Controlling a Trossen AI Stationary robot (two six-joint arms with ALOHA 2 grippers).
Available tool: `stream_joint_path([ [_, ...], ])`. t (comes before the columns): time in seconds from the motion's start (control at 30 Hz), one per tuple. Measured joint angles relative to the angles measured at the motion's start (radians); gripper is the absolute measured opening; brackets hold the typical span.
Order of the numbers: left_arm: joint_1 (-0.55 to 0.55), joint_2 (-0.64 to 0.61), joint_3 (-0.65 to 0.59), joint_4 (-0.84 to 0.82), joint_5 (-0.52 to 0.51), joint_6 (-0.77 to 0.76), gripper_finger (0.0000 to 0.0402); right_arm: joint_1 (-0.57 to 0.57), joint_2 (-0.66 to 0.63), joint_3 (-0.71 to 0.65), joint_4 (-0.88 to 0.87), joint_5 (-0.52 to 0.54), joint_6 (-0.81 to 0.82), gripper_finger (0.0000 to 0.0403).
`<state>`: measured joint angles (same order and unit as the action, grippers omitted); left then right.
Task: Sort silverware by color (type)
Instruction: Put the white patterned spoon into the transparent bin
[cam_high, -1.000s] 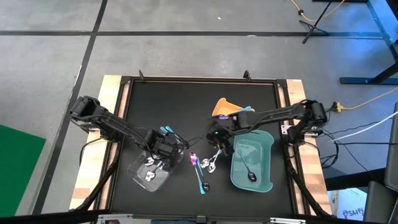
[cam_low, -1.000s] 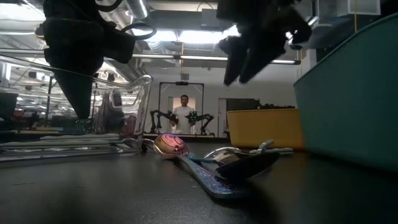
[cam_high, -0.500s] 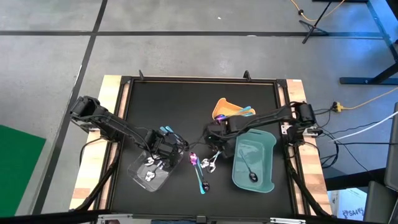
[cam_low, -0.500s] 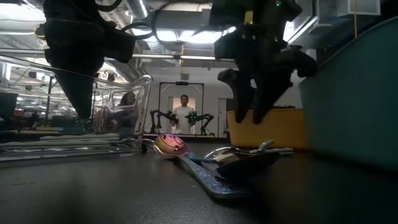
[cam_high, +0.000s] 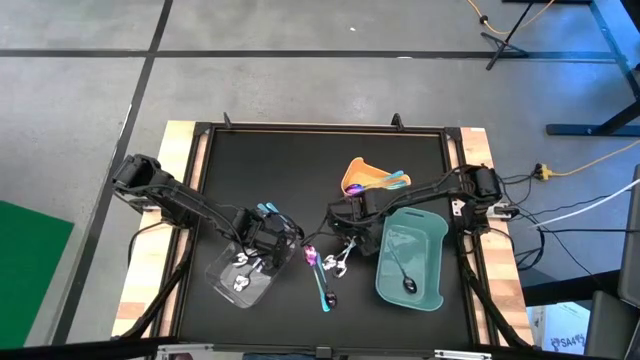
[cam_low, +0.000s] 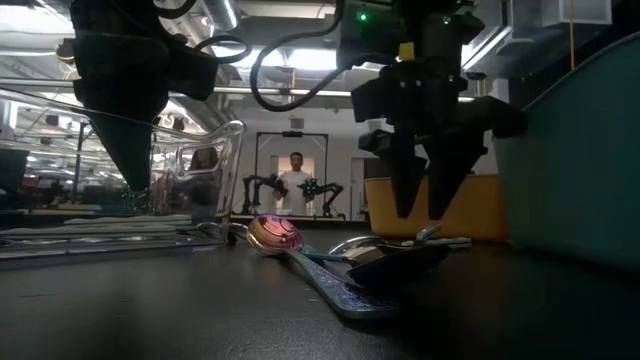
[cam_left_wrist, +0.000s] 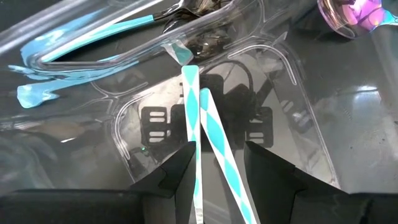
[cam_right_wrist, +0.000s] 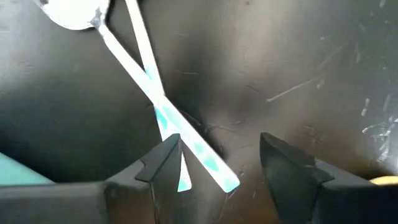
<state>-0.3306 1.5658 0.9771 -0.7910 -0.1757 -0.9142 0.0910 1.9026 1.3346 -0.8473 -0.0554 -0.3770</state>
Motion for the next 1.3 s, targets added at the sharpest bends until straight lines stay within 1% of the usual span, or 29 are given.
stream_joint_path([
  [0.1, 0.0, 0.0, 0.0, 0.0, 0.0, 0.0, 0.0128, 0.0, 0.0, -0.008, 0.0, -0.036, -0.045, 0.0202],
  [0.23, 0.0, 0.0, 0.0, 0.0, 0.0, 0.0, 0.0128, 0.001, 0.0, -0.023, 0.01, -0.042, -0.073, 0.0202],
  [0.4, 0.0, 0.0, 0.0, 0.0, 0.0, 0.0, 0.0128, 0.001, 0.0, -0.044, 0.036, 0.011, -0.073, 0.0202],
  [0.67, 0.0, 0.0, 0.0, 0.0, 0.001, 0.0, 0.0128, 0.0, 0.0, -0.044, 0.039, 0.013, -0.074, 0.0202],
  [0.83, 0.0, 0.0, 0.0, 0.0, 0.001, 0.0, 0.0128, 0.0, 0.014, -0.044, 0.037, 0.065, -0.074, 0.0202],
  [1.03, 0.0, 0.0, 0.0, 0.003, 0.001, 0.0, 0.0128, 0.0, 0.047, -0.045, 0.038, 0.064, -0.074, 0.0202],
  [1.13, 0.0, 0.0, 0.0, 0.005, 0.0, 0.0, 0.0128, 0.0, 0.047, -0.045, 0.038, 0.063, -0.074, 0.0191],
  [1.3, 0.0, 0.0, 0.0, 0.005, -0.006, 0.0, 0.0128, 0.0, 0.047, -0.045, 0.036, 0.063, -0.074, 0.015],
])
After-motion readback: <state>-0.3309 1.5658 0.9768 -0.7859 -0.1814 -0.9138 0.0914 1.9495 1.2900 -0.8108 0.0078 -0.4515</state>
